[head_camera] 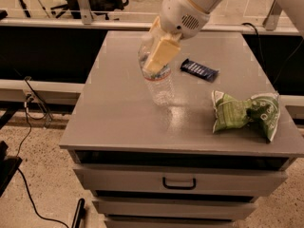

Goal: Knock water bottle over

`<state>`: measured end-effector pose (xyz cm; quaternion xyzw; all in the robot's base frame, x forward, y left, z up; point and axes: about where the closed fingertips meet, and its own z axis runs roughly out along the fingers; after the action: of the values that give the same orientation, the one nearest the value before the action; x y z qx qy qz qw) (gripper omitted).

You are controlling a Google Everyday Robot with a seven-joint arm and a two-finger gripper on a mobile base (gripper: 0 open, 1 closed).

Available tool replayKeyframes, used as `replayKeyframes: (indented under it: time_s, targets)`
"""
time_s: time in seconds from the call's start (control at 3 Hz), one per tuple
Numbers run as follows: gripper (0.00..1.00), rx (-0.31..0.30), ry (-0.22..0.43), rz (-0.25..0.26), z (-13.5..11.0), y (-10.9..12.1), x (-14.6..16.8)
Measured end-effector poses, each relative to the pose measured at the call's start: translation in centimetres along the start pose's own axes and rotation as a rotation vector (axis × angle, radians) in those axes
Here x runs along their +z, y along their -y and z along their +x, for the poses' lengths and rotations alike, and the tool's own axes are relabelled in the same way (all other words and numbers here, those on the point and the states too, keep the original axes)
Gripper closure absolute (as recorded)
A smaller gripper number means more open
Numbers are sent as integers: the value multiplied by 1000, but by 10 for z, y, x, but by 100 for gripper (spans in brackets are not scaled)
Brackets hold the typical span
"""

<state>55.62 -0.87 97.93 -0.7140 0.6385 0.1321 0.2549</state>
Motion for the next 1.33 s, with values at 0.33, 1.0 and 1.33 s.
replayKeyframes:
  time_s: [0.33,1.0,1.33]
  targets:
    - [100,-41,-158,-12,2,0,-15]
    - [85,-109,-298,-119,-1,0,26]
    - [62,-124,-310,-167,-2,-4,50]
